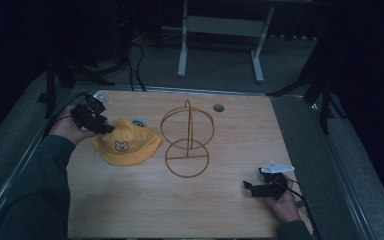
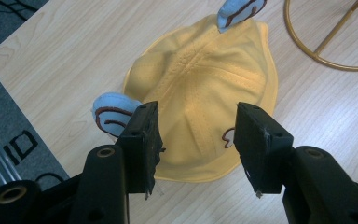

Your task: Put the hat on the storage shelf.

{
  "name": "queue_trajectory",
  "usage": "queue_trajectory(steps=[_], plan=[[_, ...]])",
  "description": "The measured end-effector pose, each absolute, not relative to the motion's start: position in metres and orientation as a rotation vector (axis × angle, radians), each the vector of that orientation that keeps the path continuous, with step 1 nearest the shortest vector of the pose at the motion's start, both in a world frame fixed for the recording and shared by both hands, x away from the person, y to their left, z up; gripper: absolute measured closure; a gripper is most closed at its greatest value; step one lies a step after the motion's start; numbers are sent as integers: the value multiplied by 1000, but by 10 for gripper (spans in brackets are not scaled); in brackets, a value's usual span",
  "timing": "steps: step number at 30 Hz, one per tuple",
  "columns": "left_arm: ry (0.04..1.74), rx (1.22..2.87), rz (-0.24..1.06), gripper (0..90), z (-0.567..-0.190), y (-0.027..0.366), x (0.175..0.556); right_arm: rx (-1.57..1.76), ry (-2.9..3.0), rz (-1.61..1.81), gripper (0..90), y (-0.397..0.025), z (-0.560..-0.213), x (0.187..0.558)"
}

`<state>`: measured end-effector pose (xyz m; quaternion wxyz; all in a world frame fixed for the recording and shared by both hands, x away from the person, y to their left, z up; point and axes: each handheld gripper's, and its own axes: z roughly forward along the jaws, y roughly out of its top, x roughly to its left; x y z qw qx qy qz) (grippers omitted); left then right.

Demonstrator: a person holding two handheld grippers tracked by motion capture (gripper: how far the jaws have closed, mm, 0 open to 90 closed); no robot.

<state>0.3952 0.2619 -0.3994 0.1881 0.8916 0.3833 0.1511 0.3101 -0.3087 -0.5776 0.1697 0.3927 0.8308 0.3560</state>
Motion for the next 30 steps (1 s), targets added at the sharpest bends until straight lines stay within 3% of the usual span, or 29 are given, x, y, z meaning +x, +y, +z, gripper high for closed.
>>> queue_trajectory(steps=[30], plan=[[1097,2566,395,471,-408,243,423,1113,2363,1012,133,-309,-578,310]])
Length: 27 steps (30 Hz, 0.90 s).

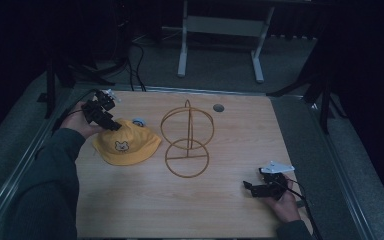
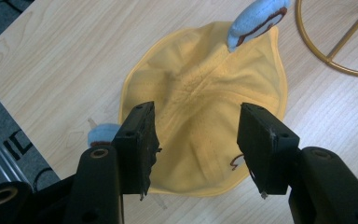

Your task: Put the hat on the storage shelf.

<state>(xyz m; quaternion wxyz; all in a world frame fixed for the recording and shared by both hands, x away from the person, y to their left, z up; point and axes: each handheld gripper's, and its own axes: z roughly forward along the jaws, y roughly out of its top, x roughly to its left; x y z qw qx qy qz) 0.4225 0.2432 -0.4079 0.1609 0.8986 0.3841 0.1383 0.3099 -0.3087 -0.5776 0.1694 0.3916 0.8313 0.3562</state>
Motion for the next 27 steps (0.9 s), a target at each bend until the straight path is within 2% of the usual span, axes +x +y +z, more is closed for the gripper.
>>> queue_trajectory(steps=[8,12,18,27], plan=[[1092,2563,395,456,-409,239,429,1113,2364,1013,133,-309,-578,310],[1099,2558,397,393,-410,238,435,1112,2364,1013,133,-309,-578,310],[1105,2582,386,354,-419,232,441,1112,2365,1013,133,-309,-578,310],[1108,2607,359,391,-433,224,449,1111,2367,1015,133,-309,-578,310]])
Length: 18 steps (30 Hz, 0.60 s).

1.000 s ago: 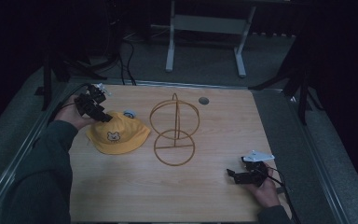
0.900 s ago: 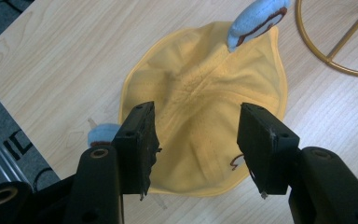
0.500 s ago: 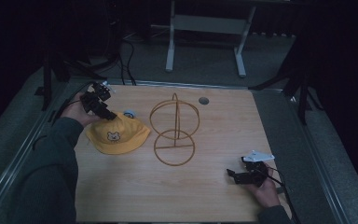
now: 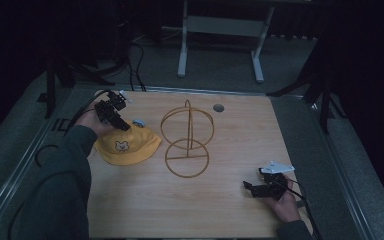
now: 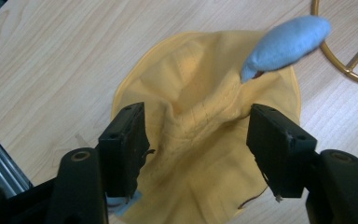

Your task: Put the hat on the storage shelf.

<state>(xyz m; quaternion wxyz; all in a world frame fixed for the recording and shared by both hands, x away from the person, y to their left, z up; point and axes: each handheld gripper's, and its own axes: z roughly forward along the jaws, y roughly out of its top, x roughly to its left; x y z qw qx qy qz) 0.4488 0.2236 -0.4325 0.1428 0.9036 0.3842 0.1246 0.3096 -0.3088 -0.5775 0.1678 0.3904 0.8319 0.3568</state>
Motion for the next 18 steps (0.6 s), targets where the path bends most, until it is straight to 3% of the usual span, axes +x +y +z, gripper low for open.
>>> queue_trajectory(steps=[7,12,18], plan=[[1098,2668,352,451,-444,221,450,1110,2367,1015,133,-309,-578,310],[1085,2680,377,546,-446,220,449,1110,2367,1015,133,-309,-578,310],[1056,2692,403,761,-446,218,447,1110,2367,1015,133,-309,-578,310]])
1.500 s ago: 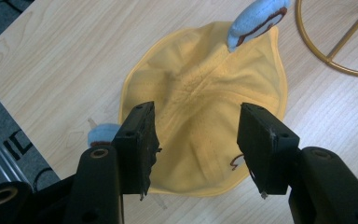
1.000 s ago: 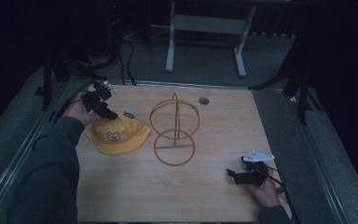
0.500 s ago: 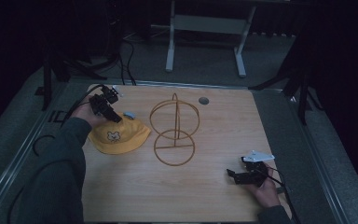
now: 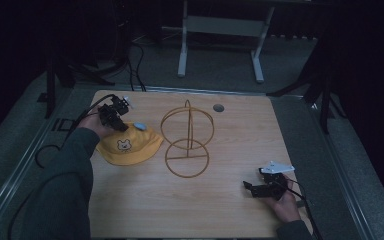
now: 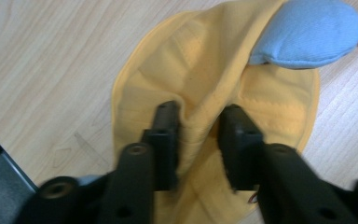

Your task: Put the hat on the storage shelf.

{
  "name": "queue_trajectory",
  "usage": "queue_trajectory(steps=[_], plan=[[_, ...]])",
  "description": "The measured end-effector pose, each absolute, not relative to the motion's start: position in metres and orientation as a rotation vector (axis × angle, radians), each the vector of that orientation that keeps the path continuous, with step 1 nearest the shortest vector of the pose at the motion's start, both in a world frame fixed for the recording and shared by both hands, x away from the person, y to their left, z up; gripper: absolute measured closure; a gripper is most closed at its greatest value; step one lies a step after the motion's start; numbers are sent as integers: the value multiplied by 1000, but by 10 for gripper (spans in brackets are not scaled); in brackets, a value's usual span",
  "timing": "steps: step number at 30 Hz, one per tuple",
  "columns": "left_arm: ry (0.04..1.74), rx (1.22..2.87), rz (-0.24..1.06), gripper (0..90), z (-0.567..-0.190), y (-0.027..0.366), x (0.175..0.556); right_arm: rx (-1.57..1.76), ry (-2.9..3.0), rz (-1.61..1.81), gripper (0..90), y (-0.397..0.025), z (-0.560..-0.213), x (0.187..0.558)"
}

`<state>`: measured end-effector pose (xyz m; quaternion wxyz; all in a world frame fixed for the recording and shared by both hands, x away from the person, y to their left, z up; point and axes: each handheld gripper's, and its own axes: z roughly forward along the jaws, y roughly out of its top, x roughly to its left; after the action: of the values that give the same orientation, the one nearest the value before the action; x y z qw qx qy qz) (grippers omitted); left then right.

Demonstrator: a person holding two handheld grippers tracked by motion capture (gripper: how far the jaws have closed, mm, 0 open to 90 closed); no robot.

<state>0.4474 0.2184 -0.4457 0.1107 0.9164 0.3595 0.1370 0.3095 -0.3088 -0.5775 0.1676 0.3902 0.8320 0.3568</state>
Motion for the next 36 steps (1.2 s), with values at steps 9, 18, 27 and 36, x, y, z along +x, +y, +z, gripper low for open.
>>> queue_trajectory(steps=[9,18,27,36], plan=[[1010,2731,358,839,-440,215,444,1110,2367,1015,133,-309,-578,310],[1010,2712,344,841,-428,220,440,1110,2367,1015,133,-309,-578,310],[985,2707,336,840,-416,223,434,1110,2367,1015,133,-309,-578,310],[961,2687,354,840,-403,228,427,1111,2368,1015,133,-309,-578,310]])
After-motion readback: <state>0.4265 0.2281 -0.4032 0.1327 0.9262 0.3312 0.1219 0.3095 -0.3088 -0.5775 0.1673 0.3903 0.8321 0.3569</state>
